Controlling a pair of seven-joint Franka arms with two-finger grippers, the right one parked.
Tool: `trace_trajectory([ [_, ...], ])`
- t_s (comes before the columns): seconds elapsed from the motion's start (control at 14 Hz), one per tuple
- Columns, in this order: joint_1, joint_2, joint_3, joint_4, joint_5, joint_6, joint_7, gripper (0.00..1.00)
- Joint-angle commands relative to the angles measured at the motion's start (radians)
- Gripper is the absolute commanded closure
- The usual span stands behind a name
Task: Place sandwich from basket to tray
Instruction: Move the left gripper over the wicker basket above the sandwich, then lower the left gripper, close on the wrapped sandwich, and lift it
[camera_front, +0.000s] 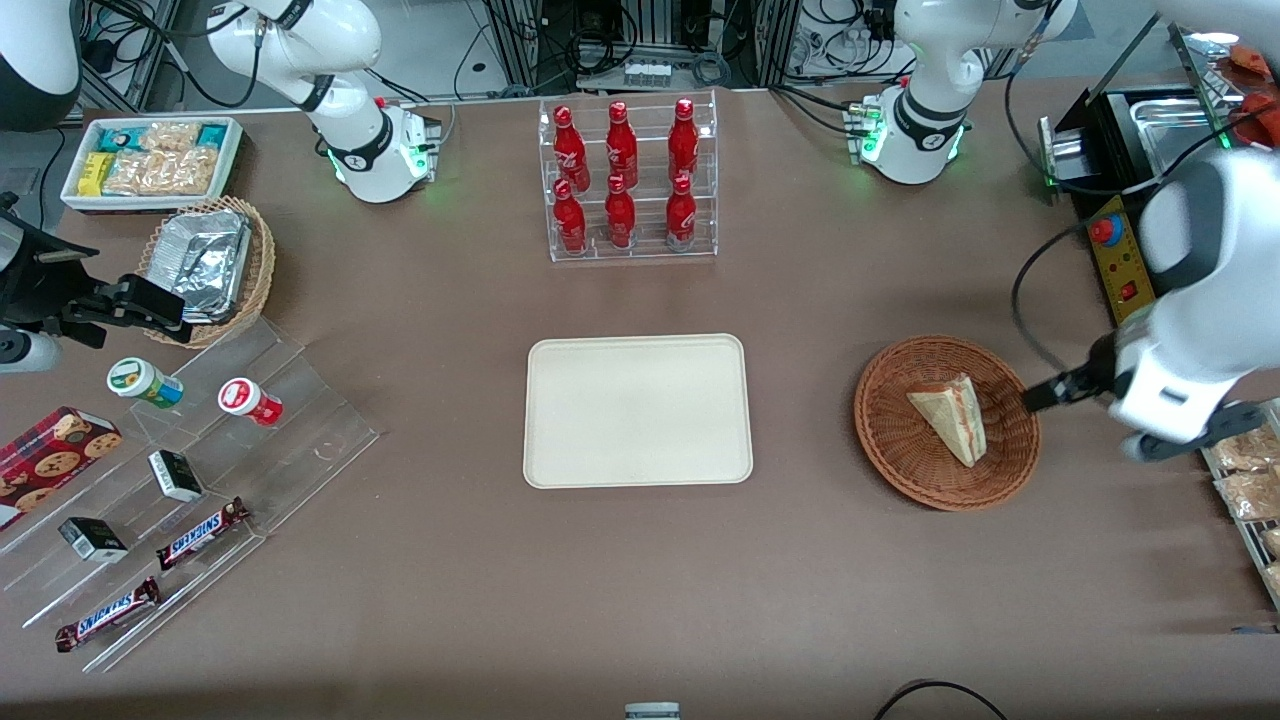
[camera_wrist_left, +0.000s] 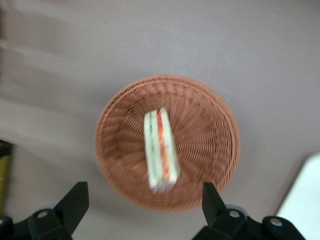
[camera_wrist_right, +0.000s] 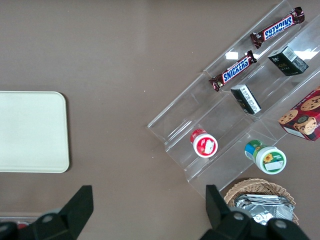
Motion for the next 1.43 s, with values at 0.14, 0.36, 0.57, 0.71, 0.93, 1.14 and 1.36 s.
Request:
trace_trajectory([
  [0.14,-0.02,-0.003,0.002,-0.287,0.013,0.377,-0.208,0.0],
  [0.36,-0.034,0.002,0.002,-0.356,0.013,0.452,-0.26,0.0],
  [0.57,-0.035,-0.004,0.001,-0.436,0.045,0.488,-0.277,0.0],
  [0.71,-0.035,0.0,0.001,-0.464,0.063,0.518,-0.289,0.0],
  [0.93,-0.035,0.025,-0.001,-0.461,0.065,0.549,-0.341,0.39],
  [1.14,-0.063,0.023,0.001,-0.456,0.065,0.548,-0.36,1.0],
  [1.36,-0.069,-0.012,-0.001,-0.421,0.065,0.473,-0.357,1.0],
])
